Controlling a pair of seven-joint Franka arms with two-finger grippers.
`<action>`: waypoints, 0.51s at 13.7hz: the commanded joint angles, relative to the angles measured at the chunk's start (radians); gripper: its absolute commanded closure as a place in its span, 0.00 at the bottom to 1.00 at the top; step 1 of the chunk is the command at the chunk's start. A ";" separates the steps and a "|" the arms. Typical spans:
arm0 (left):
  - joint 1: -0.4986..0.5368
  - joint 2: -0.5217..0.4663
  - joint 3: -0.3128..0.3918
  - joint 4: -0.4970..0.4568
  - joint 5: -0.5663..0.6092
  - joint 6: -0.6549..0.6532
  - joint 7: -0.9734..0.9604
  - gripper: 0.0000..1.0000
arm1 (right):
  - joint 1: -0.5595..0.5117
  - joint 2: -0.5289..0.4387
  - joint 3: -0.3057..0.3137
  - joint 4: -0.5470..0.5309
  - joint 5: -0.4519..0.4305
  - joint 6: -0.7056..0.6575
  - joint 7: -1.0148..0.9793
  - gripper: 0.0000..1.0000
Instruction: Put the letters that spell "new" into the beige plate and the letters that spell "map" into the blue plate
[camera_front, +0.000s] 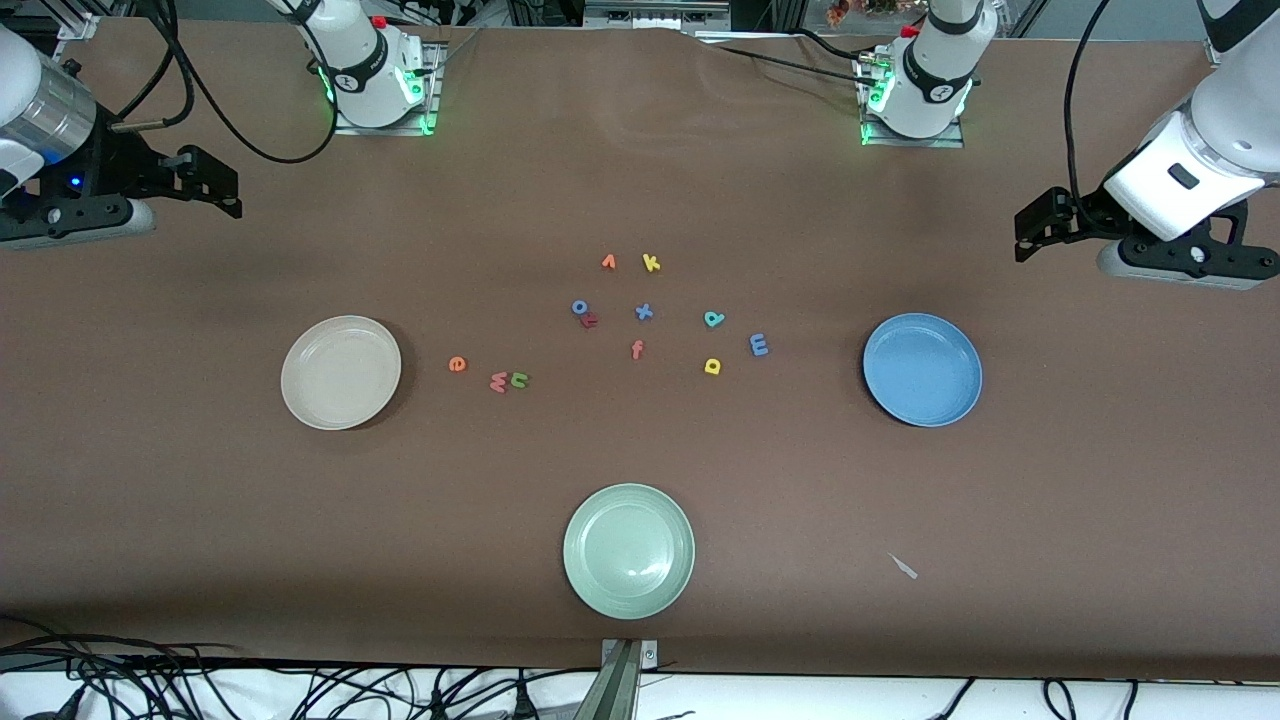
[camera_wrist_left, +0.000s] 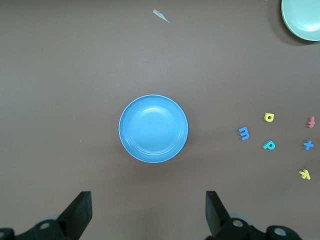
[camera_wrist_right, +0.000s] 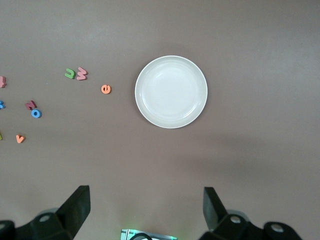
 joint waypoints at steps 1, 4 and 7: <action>-0.007 0.015 0.000 0.034 0.009 -0.025 0.016 0.00 | 0.000 -0.004 -0.002 -0.021 0.011 0.030 -0.014 0.00; -0.016 0.015 -0.006 0.035 0.009 -0.025 0.016 0.00 | 0.002 -0.005 0.004 -0.024 0.010 0.035 -0.012 0.00; -0.014 0.020 -0.006 0.035 0.009 -0.025 0.016 0.00 | 0.002 -0.008 0.004 -0.022 0.016 0.035 -0.011 0.00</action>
